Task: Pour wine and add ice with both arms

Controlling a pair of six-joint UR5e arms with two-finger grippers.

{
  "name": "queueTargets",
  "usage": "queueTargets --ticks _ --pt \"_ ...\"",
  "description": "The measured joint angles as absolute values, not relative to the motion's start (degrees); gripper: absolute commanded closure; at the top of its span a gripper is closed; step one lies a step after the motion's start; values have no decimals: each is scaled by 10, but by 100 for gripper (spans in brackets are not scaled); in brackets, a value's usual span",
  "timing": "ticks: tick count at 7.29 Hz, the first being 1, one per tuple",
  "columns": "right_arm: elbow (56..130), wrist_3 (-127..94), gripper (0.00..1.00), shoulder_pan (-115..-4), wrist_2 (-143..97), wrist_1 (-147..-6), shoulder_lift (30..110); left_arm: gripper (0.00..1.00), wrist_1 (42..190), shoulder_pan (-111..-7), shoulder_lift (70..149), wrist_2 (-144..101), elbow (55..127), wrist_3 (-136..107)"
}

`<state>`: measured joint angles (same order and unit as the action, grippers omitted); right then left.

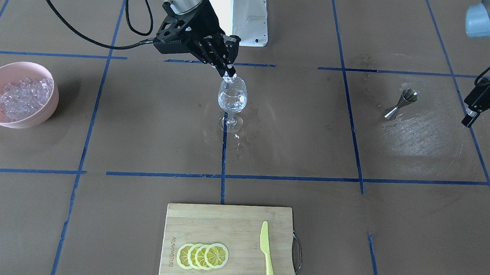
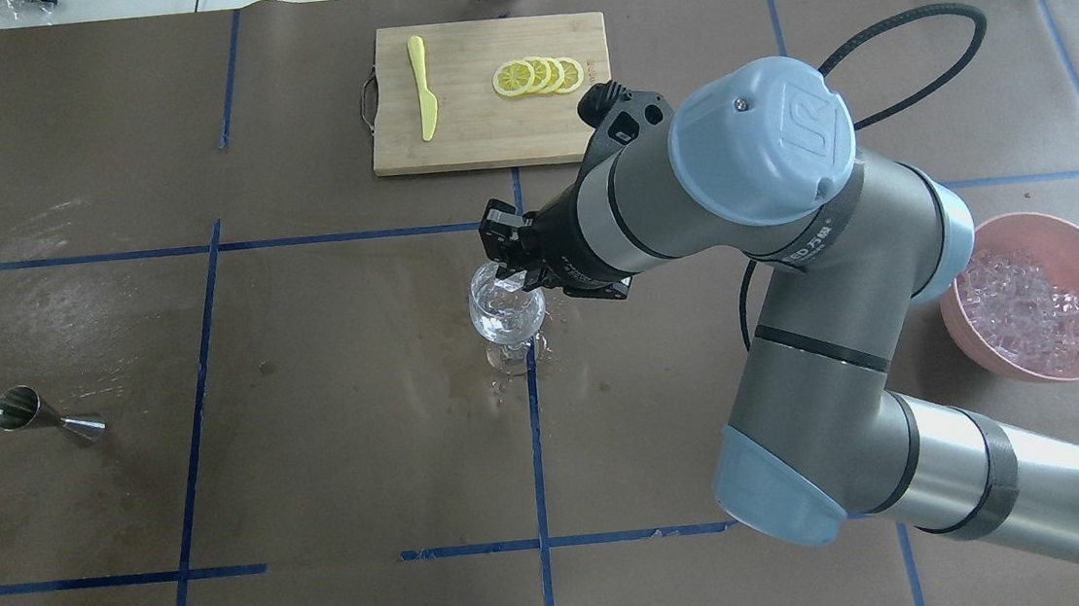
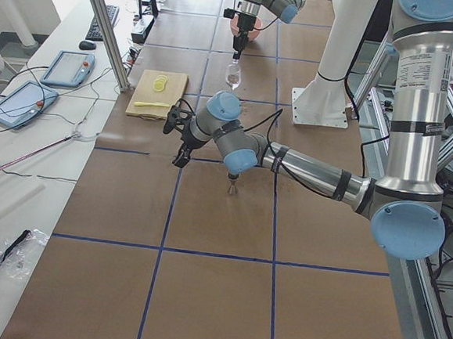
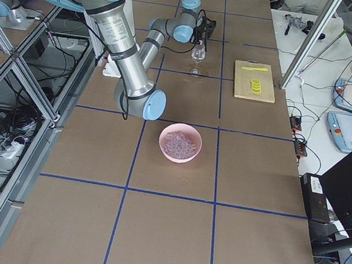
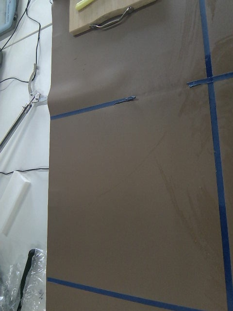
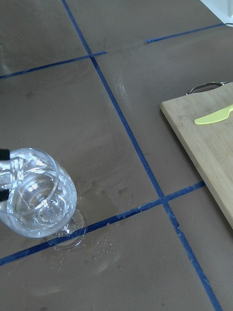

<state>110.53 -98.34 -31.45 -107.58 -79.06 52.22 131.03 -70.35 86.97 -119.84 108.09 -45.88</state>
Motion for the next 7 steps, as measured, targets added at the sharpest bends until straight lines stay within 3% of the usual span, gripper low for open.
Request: queueTargets --ticks 4,7 --pt "1110 -980 50 -319 -1079 -793 527 0 1310 -706 862 -1194 1088 -459" --pt "1149 -924 50 -400 -1153 -788 614 0 1310 -707 859 -1194 1084 -453"
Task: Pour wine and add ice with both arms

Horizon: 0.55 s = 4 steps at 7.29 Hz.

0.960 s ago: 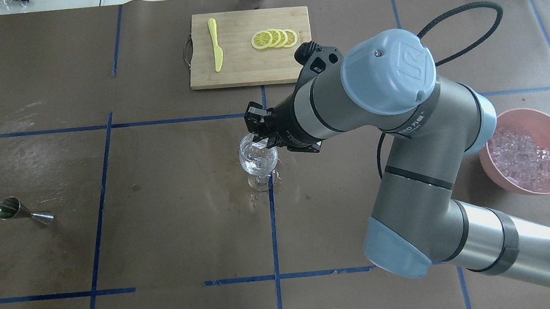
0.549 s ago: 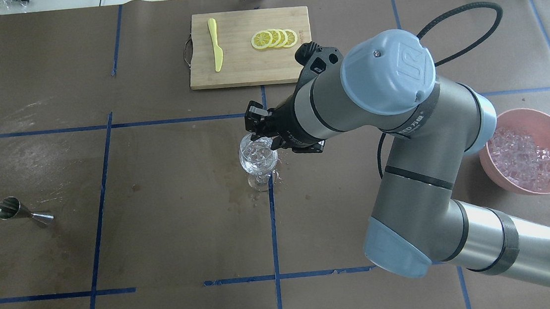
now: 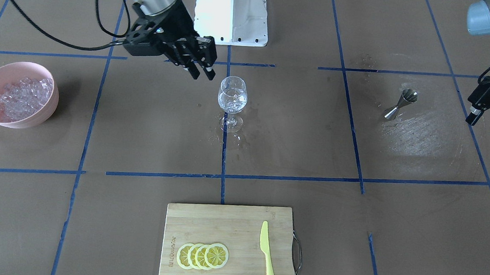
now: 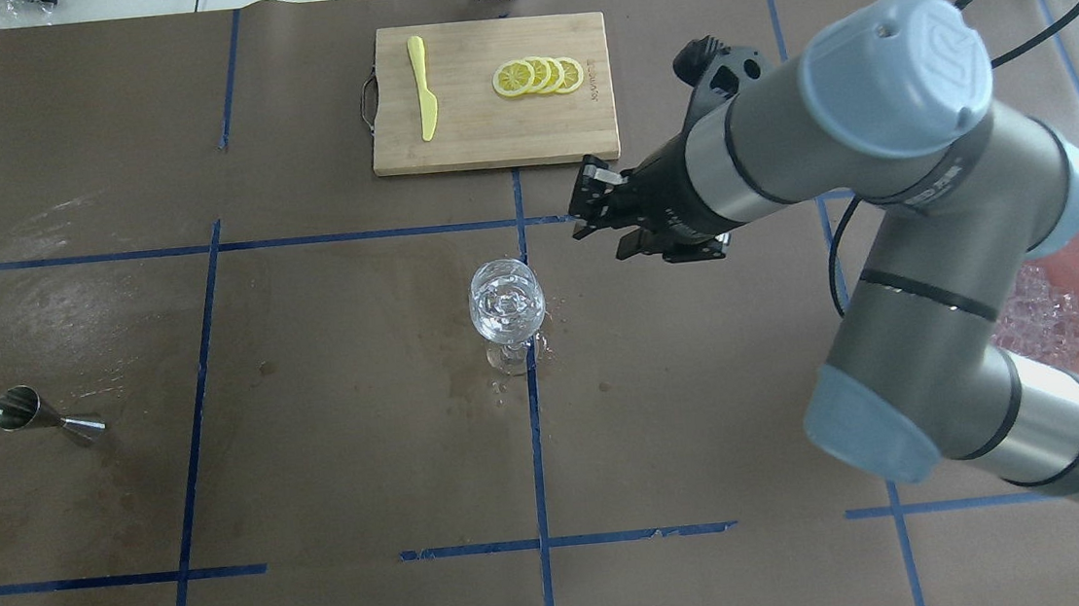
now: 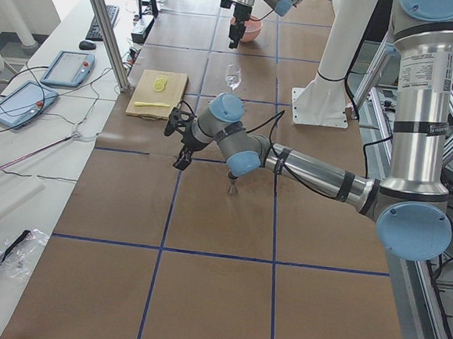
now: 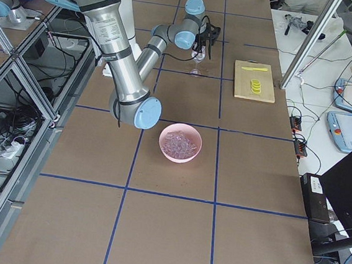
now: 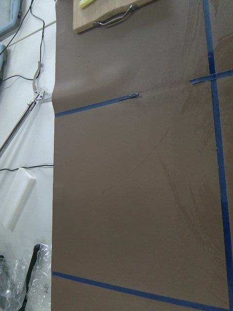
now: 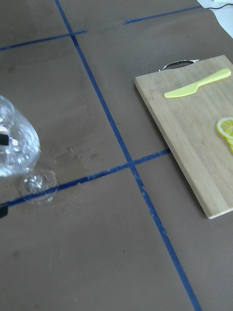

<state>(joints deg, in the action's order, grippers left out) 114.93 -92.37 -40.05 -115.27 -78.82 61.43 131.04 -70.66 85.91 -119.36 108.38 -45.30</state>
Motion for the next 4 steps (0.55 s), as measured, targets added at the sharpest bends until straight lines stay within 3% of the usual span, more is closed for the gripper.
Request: queueTargets --ticks 1,2,4 --pt "1153 -864 50 -450 -1197 -785 659 0 1310 -707 859 -1194 1080 -449" --pt "1154 -790 0 -501 -1229 -785 704 0 1310 -708 860 -1193 1073 -426" --pt "1139 -652 0 -590 -1250 -786 779 0 1304 -747 866 -1193 1037 -310"
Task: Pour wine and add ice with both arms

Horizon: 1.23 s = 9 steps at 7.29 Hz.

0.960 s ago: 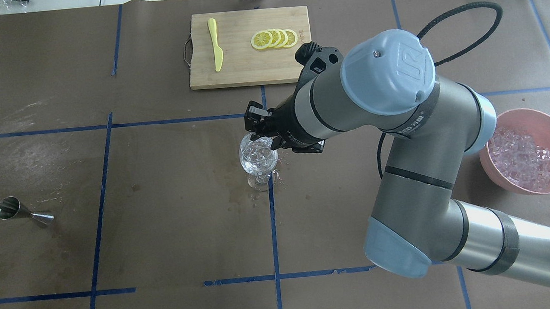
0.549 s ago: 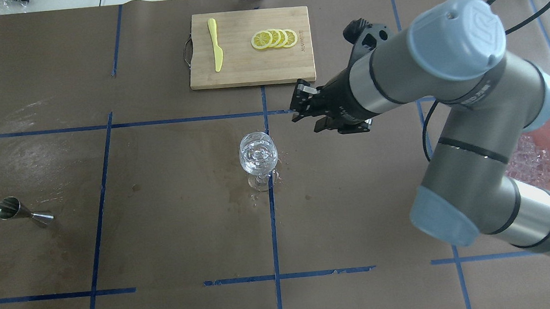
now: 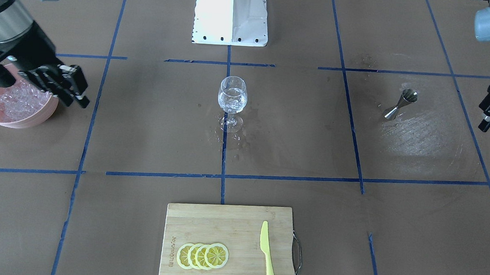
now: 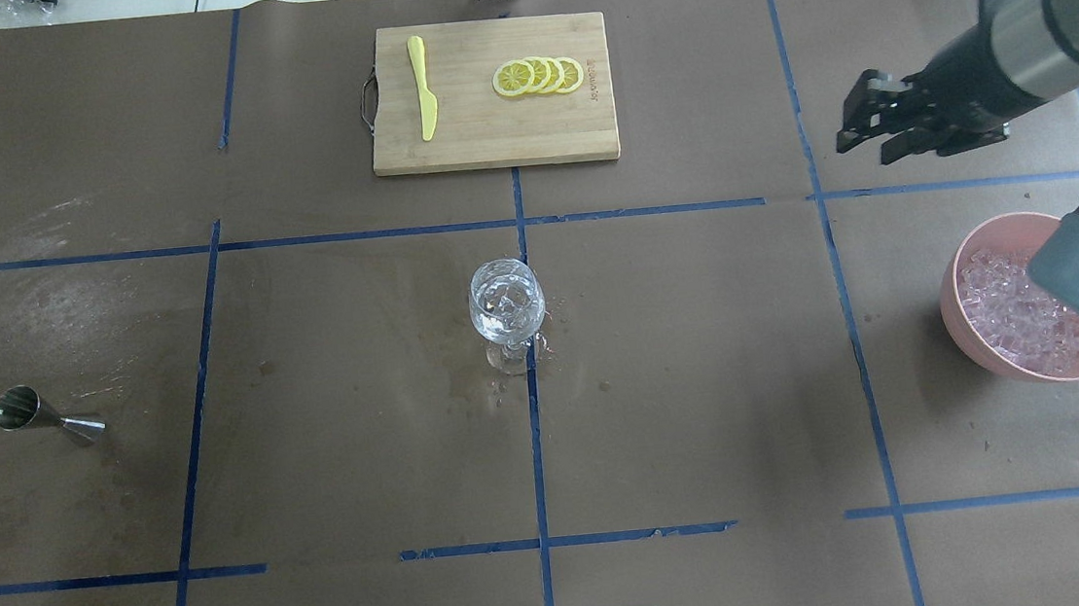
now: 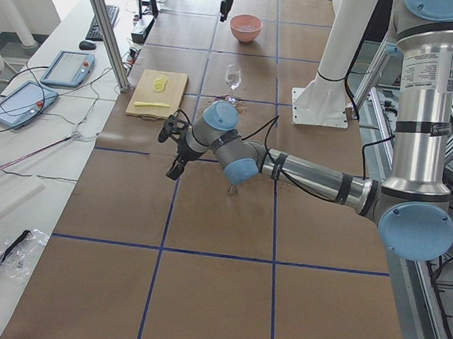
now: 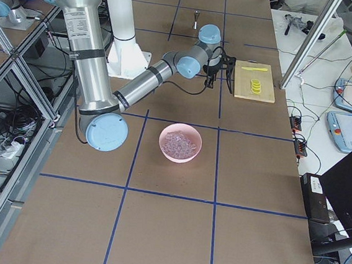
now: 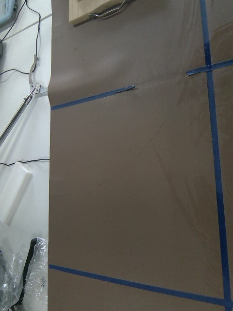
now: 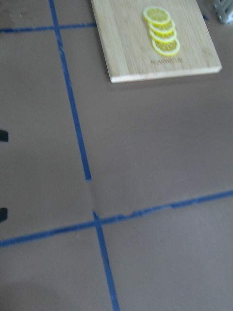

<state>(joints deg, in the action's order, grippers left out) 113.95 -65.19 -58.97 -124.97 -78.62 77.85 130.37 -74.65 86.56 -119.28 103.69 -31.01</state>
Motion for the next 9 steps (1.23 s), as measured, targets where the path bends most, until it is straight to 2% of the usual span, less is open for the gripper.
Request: queueTargets --ticks 2,5,7,9 --pt "1099 -497 0 -662 -1254 -806 810 0 1223 -798 889 -1194 1011 -147" --pt "1027 -165 0 -774 -1262 -934 794 0 965 -877 989 -1212 995 54" --pt "981 -6 0 -817 -1296 -1013 777 0 855 -890 993 -1291 998 73" --pt "926 97 0 -829 -1306 -1033 769 0 823 -891 954 -1317 1019 75"
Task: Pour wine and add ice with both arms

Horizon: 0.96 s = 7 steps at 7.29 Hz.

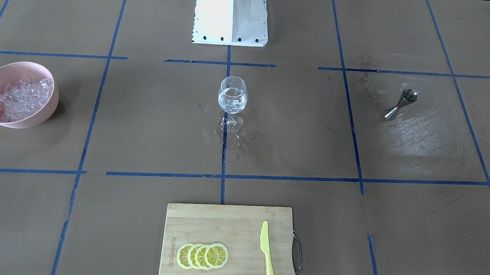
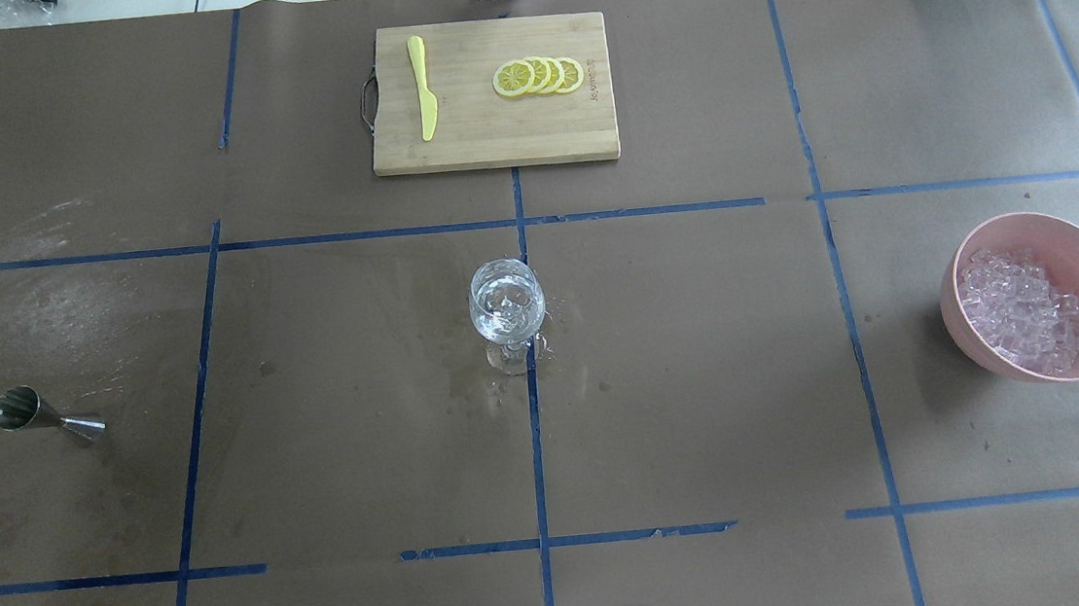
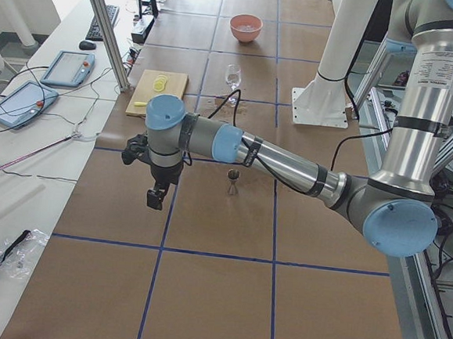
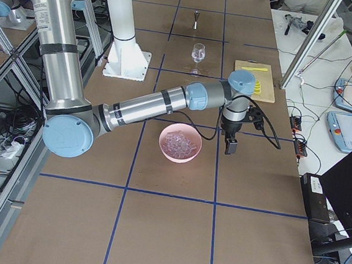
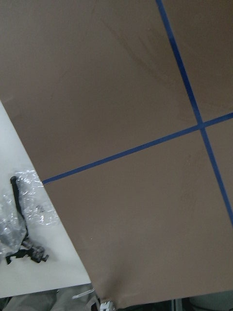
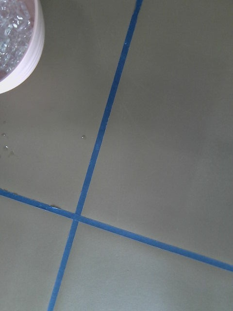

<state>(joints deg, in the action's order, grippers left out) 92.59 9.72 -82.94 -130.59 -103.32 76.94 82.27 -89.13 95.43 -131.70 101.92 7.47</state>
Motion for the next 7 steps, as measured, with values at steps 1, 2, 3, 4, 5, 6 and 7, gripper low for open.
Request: queueTargets --ticks 1,2,3,4,5,6,7 --pt "912 112 0 -832 -1310 -1034 767 0 842 -889 941 -1320 1006 74" --pt "905 108 0 -832 -1315 -1032 767 0 873 -888 935 -1321 981 72" --pt "901 94 0 -832 -1318 -1030 766 0 905 -888 932 -1323 965 71" --pt "899 80 0 -832 -1319 -1029 765 0 920 -888 930 -1325 957 72" --pt "899 72 0 -831 -1319 -1029 765 0 927 -888 929 -1326 953 75" --pt "899 70 0 -830 -1319 -1028 765 0 929 -888 929 -1326 948 76" --pt "896 69 0 -830 -1320 -1026 765 0 933 -889 928 -1325 927 76"
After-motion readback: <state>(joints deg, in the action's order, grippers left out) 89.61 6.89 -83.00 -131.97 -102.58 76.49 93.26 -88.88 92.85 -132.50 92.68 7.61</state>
